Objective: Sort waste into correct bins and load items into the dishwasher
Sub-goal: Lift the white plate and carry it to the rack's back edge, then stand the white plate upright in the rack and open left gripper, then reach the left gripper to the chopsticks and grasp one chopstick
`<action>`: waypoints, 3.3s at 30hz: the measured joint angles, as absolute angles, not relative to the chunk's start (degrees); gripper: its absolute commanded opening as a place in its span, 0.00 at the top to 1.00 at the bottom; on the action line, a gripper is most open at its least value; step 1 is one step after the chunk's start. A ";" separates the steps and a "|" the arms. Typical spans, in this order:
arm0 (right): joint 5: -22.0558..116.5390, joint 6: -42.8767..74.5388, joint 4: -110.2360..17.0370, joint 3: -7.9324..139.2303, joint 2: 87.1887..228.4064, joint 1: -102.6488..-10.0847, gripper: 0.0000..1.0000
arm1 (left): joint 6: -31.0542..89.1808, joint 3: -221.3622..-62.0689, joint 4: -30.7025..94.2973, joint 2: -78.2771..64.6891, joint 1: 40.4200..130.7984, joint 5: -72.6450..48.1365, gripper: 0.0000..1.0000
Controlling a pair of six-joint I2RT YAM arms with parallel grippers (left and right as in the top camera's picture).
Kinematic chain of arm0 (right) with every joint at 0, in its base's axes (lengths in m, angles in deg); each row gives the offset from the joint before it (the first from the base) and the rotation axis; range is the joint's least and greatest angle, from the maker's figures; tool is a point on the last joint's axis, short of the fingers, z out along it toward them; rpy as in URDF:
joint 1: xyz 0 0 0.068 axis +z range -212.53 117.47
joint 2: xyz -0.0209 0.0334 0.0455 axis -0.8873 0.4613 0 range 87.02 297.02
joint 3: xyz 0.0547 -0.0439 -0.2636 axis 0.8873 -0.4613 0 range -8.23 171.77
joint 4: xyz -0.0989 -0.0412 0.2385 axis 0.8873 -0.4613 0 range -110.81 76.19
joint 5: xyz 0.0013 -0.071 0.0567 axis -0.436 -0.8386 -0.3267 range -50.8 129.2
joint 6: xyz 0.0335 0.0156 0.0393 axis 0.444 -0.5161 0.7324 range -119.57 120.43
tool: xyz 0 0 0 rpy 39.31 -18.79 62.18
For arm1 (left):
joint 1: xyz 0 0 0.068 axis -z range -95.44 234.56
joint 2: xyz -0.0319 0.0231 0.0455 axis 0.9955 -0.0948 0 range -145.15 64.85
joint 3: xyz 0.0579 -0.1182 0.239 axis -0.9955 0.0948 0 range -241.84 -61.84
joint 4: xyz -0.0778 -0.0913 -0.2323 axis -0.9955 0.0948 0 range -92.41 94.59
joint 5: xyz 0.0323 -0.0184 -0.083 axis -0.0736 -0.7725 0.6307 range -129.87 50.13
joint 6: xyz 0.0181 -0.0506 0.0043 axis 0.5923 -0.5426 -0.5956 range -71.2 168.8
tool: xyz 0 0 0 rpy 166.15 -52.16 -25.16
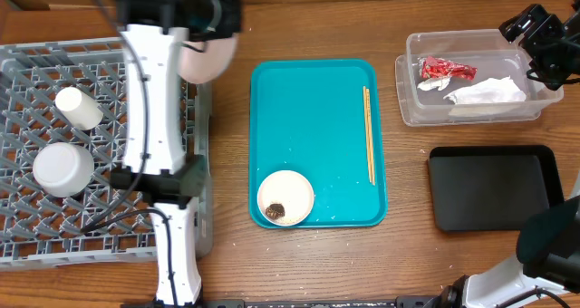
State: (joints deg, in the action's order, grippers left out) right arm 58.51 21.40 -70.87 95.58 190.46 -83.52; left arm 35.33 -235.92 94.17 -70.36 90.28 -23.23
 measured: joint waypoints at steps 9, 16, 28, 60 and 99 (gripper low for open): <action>58.49 21.40 -70.89 95.58 190.48 -83.52 0.00 | 40.92 -234.94 94.28 -70.36 70.15 -3.29 0.96; 58.51 21.43 -70.87 95.58 190.46 -83.55 0.00 | 49.40 -224.27 94.21 -70.36 58.65 13.78 0.96; 58.51 21.43 -70.85 95.58 190.46 -83.52 0.00 | 60.24 -211.77 94.28 -70.36 55.59 19.81 0.96; 58.51 21.40 -70.89 95.58 190.46 -83.52 0.00 | 71.19 -211.37 94.25 -70.36 56.51 4.99 0.65; 58.47 21.40 -70.87 95.58 190.46 -83.52 0.00 | 36.22 -220.82 86.73 -61.86 105.51 -5.24 0.50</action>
